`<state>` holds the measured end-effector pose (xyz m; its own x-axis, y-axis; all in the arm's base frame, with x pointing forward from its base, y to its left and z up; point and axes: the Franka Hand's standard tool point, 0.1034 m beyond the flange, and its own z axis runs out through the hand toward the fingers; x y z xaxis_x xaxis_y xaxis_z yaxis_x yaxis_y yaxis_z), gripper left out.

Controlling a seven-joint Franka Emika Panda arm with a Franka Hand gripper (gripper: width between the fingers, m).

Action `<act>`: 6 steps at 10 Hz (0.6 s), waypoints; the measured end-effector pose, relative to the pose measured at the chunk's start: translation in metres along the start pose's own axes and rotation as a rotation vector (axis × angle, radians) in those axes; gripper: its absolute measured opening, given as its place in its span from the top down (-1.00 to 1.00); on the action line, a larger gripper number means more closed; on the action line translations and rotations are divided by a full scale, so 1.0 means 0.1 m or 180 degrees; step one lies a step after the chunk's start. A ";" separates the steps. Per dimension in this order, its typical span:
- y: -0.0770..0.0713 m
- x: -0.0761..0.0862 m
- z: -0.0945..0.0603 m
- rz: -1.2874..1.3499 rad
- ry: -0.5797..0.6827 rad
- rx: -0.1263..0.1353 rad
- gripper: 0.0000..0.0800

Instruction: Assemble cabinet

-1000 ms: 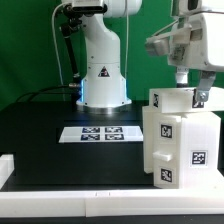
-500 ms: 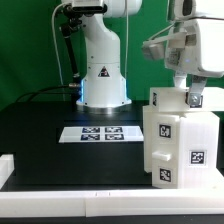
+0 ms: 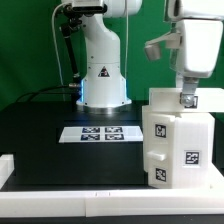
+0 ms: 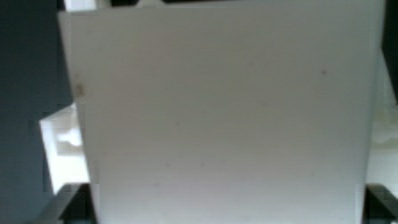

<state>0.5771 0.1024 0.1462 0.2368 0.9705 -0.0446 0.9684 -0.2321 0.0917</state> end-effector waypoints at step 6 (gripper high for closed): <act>0.04 -0.07 0.00 0.1369 0.0009 -0.0010 -0.40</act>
Offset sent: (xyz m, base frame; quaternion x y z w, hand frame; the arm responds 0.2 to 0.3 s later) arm 0.0011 -0.0013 -0.0045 -0.0092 0.0151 0.2111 0.9773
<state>0.5792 0.0946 0.1465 0.6189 0.7855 0.0012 0.7811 -0.6156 0.1045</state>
